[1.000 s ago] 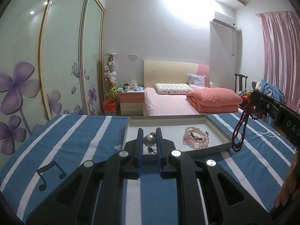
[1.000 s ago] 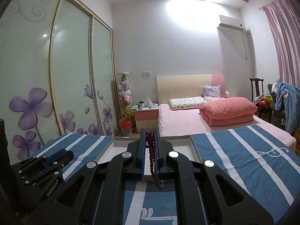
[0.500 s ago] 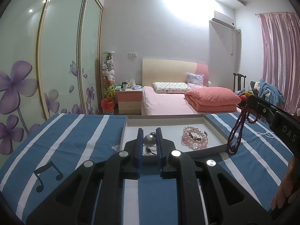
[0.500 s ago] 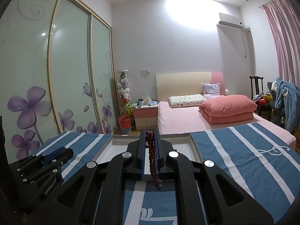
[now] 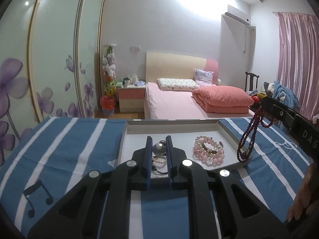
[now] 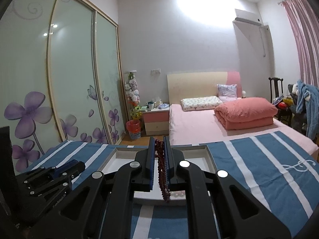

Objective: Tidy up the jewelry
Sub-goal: 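Open the right gripper to drop the necklace in the tray while the left releases the earring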

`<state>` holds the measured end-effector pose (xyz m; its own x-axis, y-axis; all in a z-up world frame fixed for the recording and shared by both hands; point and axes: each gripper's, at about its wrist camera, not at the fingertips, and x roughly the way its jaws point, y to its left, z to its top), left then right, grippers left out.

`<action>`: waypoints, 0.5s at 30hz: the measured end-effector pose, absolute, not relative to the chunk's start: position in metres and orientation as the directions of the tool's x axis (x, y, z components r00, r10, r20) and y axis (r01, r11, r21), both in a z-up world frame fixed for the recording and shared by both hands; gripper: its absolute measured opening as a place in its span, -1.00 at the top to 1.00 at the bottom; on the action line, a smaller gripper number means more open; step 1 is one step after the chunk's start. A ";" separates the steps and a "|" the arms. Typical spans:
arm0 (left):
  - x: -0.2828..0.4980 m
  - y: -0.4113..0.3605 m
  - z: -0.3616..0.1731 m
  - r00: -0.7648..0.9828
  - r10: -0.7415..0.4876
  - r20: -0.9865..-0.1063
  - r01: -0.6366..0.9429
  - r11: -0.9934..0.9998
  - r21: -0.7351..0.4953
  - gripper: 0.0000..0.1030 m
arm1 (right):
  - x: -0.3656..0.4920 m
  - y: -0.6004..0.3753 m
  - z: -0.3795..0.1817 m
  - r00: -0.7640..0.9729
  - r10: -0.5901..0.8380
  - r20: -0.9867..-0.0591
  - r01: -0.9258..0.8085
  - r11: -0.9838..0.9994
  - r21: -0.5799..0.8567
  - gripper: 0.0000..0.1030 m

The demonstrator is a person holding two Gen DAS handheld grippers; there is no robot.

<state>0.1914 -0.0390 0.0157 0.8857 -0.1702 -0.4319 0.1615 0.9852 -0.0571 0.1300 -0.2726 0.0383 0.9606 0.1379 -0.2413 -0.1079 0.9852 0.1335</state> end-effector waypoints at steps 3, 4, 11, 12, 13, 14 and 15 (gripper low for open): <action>0.218 -0.038 0.009 0.861 -0.190 -0.471 0.169 0.982 -0.089 0.73 | 0.153 -0.277 0.034 0.950 0.150 -0.275 -0.110 0.982 0.155 0.82; 0.223 -0.037 0.008 0.857 -0.193 -0.478 0.169 0.981 -0.092 0.73 | 0.162 -0.279 0.032 0.944 0.155 -0.290 -0.110 0.980 0.166 0.82; 0.269 -0.051 -0.007 0.826 -0.216 -0.521 0.192 0.976 -0.101 0.73 | 0.209 -0.280 0.016 0.918 0.169 -0.358 -0.098 0.973 0.209 0.82; 0.274 -0.051 -0.010 0.820 -0.221 -0.528 0.195 0.975 -0.104 0.73 | 0.215 -0.281 0.013 0.913 0.173 -0.370 -0.095 0.971 0.218 0.82; 0.280 -0.053 -0.013 0.812 -0.227 -0.537 0.199 0.974 -0.110 0.73 | 0.221 -0.282 0.010 0.905 0.180 -0.384 -0.096 0.969 0.228 0.82; 0.287 -0.056 -0.016 0.801 -0.236 -0.550 0.206 0.971 -0.118 0.72 | 0.228 -0.279 0.006 0.896 0.188 -0.403 -0.097 0.967 0.235 0.81; 0.291 -0.057 -0.019 0.794 -0.240 -0.558 0.206 0.971 -0.124 0.71 | 0.234 -0.279 0.003 0.884 0.198 -0.424 -0.101 0.965 0.240 0.81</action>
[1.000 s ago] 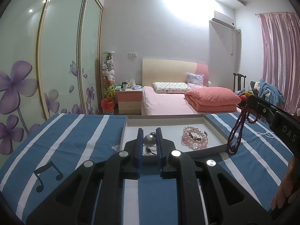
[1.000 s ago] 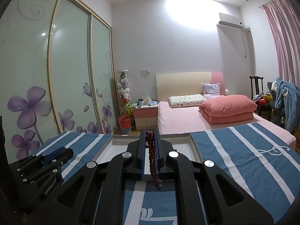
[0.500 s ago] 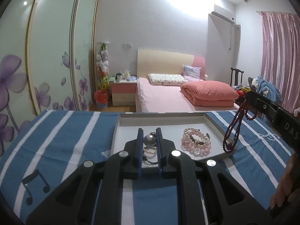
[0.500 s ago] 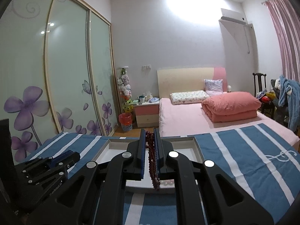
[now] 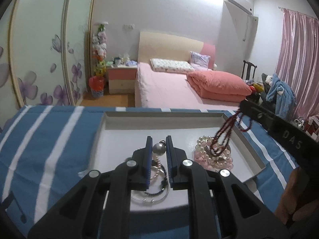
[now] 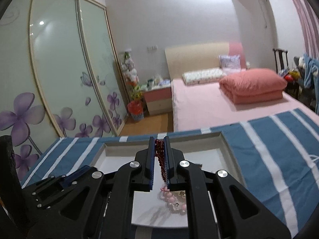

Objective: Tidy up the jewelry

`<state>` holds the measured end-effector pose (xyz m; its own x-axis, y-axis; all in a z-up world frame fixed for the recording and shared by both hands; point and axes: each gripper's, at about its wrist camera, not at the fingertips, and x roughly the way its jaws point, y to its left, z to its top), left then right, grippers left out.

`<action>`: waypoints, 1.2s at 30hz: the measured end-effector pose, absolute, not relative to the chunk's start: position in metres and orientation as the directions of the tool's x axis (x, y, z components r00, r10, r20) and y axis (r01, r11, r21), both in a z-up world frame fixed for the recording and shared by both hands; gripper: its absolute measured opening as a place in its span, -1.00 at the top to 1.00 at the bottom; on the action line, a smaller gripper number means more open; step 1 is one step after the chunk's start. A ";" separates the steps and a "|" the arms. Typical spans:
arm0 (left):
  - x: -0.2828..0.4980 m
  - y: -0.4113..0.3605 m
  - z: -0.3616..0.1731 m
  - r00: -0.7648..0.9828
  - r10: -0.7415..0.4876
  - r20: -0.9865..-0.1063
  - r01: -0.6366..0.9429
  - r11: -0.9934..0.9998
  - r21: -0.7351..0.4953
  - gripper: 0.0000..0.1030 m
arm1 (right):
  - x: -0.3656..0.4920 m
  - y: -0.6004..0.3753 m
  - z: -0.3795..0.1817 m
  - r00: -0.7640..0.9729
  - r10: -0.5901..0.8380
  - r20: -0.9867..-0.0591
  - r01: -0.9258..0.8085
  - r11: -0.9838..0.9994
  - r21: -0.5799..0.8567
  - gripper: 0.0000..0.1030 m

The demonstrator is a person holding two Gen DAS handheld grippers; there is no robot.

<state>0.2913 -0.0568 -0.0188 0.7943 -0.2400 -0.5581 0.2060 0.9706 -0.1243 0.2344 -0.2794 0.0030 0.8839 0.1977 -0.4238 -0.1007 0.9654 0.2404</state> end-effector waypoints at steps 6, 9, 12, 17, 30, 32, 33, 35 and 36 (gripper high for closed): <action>0.299 -0.046 -0.022 0.796 -0.237 -0.557 0.177 0.971 -0.160 0.16 | 0.231 -0.292 0.000 0.884 0.176 -0.434 -0.064 0.963 0.261 0.08; 0.295 -0.031 -0.019 0.801 -0.227 -0.554 0.152 0.972 -0.179 0.09 | 0.222 -0.300 0.002 0.886 0.170 -0.432 -0.048 0.959 0.281 0.08; 0.283 -0.018 -0.013 0.811 -0.212 -0.546 0.127 0.974 -0.189 0.02 | 0.213 -0.308 0.003 0.883 0.170 -0.437 -0.040 0.956 0.291 0.08; 0.246 0.001 -0.001 0.829 -0.193 -0.525 0.106 0.976 -0.191 -0.17 | 0.183 -0.306 0.009 0.878 0.179 -0.445 -0.058 0.960 0.273 -0.12; 0.109 0.028 0.019 0.918 -0.062 -0.392 0.035 0.996 -0.076 -0.92 | 0.081 -0.290 0.020 0.907 0.153 -0.393 -0.088 0.980 0.179 -0.97; 0.094 0.026 0.024 0.930 -0.037 -0.366 0.021 0.999 -0.046 -0.92 | 0.069 -0.287 0.020 0.913 0.144 -0.382 -0.085 0.982 0.167 -0.97; 0.087 0.025 0.025 0.935 -0.031 -0.354 0.019 0.999 -0.037 -0.92 | 0.063 -0.286 0.019 0.916 0.138 -0.377 -0.084 0.984 0.158 -0.97; 0.071 0.021 0.028 0.946 -0.016 -0.323 0.011 1.000 -0.016 -0.92 | 0.053 -0.281 0.018 0.921 0.127 -0.367 -0.085 0.988 0.129 -0.97; 0.065 0.019 0.029 0.950 -0.014 -0.312 0.011 1.000 -0.011 -0.92 | 0.046 -0.280 0.017 0.924 0.122 -0.362 -0.086 0.990 0.113 -0.97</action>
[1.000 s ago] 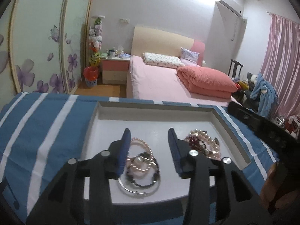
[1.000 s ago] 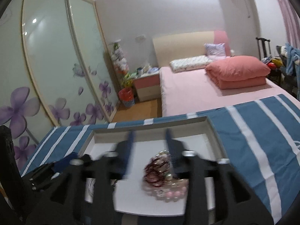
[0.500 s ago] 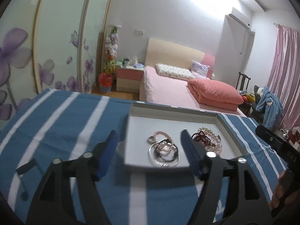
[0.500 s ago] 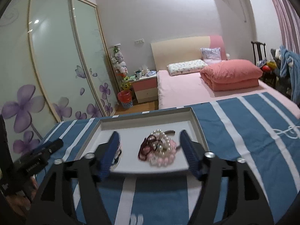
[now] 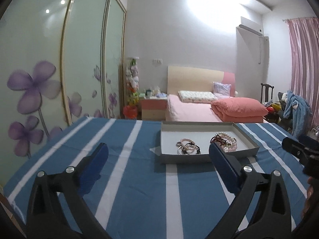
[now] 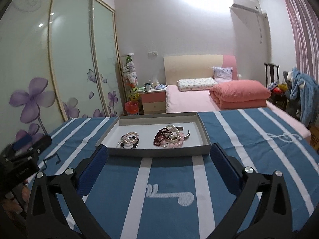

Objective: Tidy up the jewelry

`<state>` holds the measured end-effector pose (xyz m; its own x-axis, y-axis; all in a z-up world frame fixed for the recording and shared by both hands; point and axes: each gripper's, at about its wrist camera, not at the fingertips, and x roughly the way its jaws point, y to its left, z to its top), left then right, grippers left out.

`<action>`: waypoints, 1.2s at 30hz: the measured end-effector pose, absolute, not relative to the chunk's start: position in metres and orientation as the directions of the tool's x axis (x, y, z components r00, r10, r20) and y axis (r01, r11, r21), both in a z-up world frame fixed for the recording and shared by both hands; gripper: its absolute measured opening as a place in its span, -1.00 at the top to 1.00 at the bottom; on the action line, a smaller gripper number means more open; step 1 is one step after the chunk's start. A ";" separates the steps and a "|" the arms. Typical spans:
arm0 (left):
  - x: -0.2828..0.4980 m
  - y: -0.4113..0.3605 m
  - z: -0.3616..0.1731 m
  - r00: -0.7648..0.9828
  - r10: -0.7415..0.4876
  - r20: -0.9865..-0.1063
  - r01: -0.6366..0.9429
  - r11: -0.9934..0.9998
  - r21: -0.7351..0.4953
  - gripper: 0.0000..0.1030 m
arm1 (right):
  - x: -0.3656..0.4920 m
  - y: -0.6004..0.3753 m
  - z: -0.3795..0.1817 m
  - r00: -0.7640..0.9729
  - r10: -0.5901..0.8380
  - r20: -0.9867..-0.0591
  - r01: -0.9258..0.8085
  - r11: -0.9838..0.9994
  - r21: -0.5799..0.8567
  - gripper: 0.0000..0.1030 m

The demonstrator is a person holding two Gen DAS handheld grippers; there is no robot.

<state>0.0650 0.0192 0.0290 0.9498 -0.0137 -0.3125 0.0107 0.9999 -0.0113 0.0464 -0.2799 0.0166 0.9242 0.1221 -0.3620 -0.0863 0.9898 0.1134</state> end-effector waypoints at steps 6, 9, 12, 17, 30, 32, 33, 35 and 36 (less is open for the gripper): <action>0.042 0.013 0.029 0.959 -0.018 -0.282 0.018 1.000 -0.005 -0.92 | 0.026 -0.270 0.016 0.941 0.100 -0.324 -0.087 0.995 0.055 -0.97; 0.037 0.012 0.026 0.961 -0.011 -0.275 0.012 1.000 0.001 -0.92 | 0.021 -0.272 0.014 0.947 0.087 -0.308 -0.075 0.996 0.050 -0.97; 0.034 0.010 0.023 0.960 -0.016 -0.280 0.018 1.000 0.006 -0.92 | 0.015 -0.275 0.010 0.950 0.078 -0.303 -0.063 0.996 0.059 -0.97; 0.034 0.010 0.019 0.959 -0.013 -0.285 0.016 1.000 0.009 -0.92 | 0.012 -0.282 0.003 0.949 0.060 -0.309 -0.039 0.996 0.077 -0.97; 0.034 0.005 0.015 0.956 -0.026 -0.292 0.030 1.000 0.007 -0.92 | 0.010 -0.286 -0.002 0.947 0.061 -0.316 -0.035 0.996 0.088 -0.97; 0.034 0.006 0.015 0.956 -0.025 -0.292 0.028 1.000 0.007 -0.92 | 0.010 -0.286 -0.002 0.947 0.061 -0.316 -0.035 0.996 0.088 -0.97; 0.034 0.006 0.015 0.956 -0.026 -0.292 0.029 1.000 0.004 -0.92 | 0.010 -0.285 -0.002 0.947 0.061 -0.316 -0.035 0.996 0.087 -0.97; 0.034 0.005 0.015 0.956 -0.026 -0.292 0.028 1.000 0.004 -0.92 | 0.010 -0.285 -0.002 0.946 0.062 -0.317 -0.036 0.996 0.088 -0.97; 0.034 0.005 0.015 0.956 -0.026 -0.292 0.029 1.000 0.005 -0.92 | 0.010 -0.285 -0.002 0.946 0.062 -0.317 -0.036 0.995 0.088 -0.97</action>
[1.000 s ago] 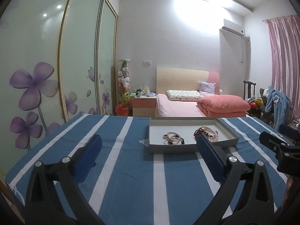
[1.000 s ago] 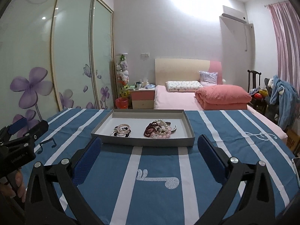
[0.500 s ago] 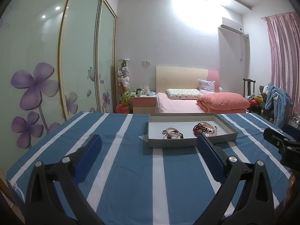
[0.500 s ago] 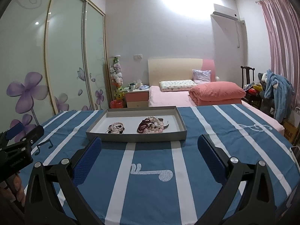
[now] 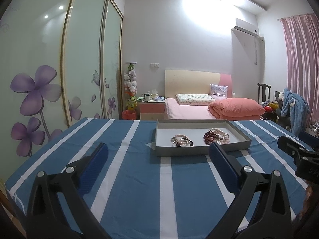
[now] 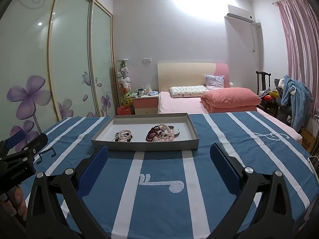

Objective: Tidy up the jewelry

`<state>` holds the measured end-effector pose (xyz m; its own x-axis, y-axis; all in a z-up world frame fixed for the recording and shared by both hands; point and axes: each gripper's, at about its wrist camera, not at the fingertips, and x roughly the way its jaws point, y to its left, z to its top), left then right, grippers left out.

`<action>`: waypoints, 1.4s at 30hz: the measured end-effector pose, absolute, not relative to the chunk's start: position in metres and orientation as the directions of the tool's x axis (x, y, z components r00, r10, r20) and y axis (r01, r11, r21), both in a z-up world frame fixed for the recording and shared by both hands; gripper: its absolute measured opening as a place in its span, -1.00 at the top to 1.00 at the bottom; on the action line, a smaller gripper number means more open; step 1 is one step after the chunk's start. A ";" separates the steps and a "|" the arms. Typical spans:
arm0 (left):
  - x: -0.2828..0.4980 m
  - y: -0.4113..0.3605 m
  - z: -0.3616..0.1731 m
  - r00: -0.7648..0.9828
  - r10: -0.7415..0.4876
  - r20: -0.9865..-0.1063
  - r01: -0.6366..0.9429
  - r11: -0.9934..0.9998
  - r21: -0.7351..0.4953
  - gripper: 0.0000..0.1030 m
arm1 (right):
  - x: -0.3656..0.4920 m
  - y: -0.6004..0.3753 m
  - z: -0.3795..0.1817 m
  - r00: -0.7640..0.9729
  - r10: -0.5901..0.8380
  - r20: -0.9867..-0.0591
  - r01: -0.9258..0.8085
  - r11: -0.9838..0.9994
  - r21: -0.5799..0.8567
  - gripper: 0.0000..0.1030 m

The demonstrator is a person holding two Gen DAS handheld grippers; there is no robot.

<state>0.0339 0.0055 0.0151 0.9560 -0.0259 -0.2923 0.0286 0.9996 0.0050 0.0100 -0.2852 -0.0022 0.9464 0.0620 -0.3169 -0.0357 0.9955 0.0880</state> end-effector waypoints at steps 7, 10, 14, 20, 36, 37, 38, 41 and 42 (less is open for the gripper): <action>0.033 0.002 0.014 0.955 -0.032 -0.295 0.036 0.999 0.006 -0.92 | 0.010 -0.285 -0.002 0.946 0.063 -0.318 -0.037 0.995 0.087 -0.97; 0.035 0.001 0.014 0.952 -0.035 -0.303 0.039 0.999 0.007 -0.92 | 0.010 -0.286 -0.003 0.945 0.064 -0.320 -0.037 0.995 0.089 -0.97; 0.035 0.000 0.013 0.952 -0.032 -0.303 0.037 0.999 0.009 -0.92 | 0.009 -0.287 -0.003 0.945 0.063 -0.321 -0.036 0.995 0.089 -0.97; 0.036 -0.001 0.012 0.952 -0.029 -0.306 0.033 0.999 0.010 -0.92 | 0.008 -0.288 -0.003 0.944 0.063 -0.323 -0.036 0.995 0.089 -0.97; 0.037 -0.002 0.011 0.951 -0.032 -0.309 0.037 0.999 0.008 -0.92 | 0.008 -0.287 -0.002 0.944 0.063 -0.323 -0.036 0.995 0.088 -0.97; 0.037 -0.002 0.011 0.951 -0.033 -0.309 0.037 0.999 0.008 -0.92 | 0.009 -0.287 -0.002 0.944 0.063 -0.323 -0.036 0.995 0.088 -0.97; 0.037 -0.002 0.011 0.950 -0.033 -0.309 0.037 0.999 0.008 -0.92 | 0.008 -0.287 -0.002 0.944 0.063 -0.323 -0.037 0.995 0.088 -0.97; 0.037 -0.002 0.011 0.951 -0.032 -0.308 0.036 0.999 0.008 -0.92 | 0.008 -0.287 -0.002 0.944 0.063 -0.323 -0.037 0.996 0.087 -0.97; 0.037 -0.002 0.011 0.951 -0.031 -0.309 0.036 0.999 0.008 -0.92 | 0.009 -0.287 -0.002 0.944 0.063 -0.323 -0.037 0.996 0.087 -0.97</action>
